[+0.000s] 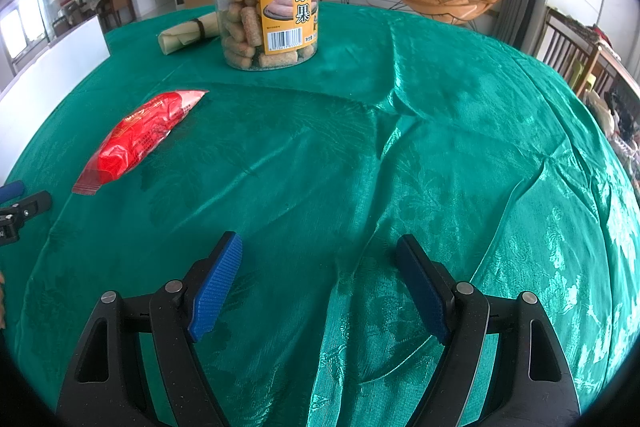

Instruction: Organize soft objects

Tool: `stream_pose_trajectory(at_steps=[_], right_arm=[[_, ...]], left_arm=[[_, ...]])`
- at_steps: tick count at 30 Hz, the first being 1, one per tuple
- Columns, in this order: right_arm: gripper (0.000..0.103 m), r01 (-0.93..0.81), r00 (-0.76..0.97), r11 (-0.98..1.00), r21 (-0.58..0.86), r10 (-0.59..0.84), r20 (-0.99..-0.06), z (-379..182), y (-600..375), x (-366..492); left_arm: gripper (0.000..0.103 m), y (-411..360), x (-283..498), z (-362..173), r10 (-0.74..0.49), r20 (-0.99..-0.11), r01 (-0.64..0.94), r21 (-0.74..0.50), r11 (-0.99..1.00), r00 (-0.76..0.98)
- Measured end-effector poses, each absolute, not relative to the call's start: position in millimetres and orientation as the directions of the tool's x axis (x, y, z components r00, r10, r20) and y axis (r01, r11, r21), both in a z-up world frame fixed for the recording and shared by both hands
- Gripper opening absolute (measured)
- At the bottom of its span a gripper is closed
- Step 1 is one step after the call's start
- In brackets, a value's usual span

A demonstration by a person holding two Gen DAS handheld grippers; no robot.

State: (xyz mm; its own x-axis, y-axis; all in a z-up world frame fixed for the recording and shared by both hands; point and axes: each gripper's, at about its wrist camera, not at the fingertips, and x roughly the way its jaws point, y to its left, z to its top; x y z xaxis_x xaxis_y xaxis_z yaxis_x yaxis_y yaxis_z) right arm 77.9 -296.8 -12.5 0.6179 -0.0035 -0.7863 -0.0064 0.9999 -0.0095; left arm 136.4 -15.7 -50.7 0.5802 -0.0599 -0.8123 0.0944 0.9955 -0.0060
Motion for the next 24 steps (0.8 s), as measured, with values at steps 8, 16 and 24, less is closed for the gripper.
stream_pose_trajectory(at_steps=[8,16,24], right_arm=[[0.085,-0.015,0.57,1.0,0.007,0.015,-0.821,-11.0,-300.8,85.3],[0.083,-0.071,0.516,0.952,0.296,0.289,-0.806,34.7,-270.0,114.2],[0.08,-0.221,0.417,0.968,0.118,0.203,-0.886,5.3,-183.5,166.5]], left_arm=[[0.103,-15.6,136.1,-50.4,-0.061,-0.812,0.095,-0.006,0.995,0.58],[0.103,-15.3,136.1,-50.3,-0.06,-0.812,0.094,-0.006,0.996,0.58],[0.103,-15.4,135.8,-50.2,-0.06,-0.812,0.094,-0.006,0.996,0.58]])
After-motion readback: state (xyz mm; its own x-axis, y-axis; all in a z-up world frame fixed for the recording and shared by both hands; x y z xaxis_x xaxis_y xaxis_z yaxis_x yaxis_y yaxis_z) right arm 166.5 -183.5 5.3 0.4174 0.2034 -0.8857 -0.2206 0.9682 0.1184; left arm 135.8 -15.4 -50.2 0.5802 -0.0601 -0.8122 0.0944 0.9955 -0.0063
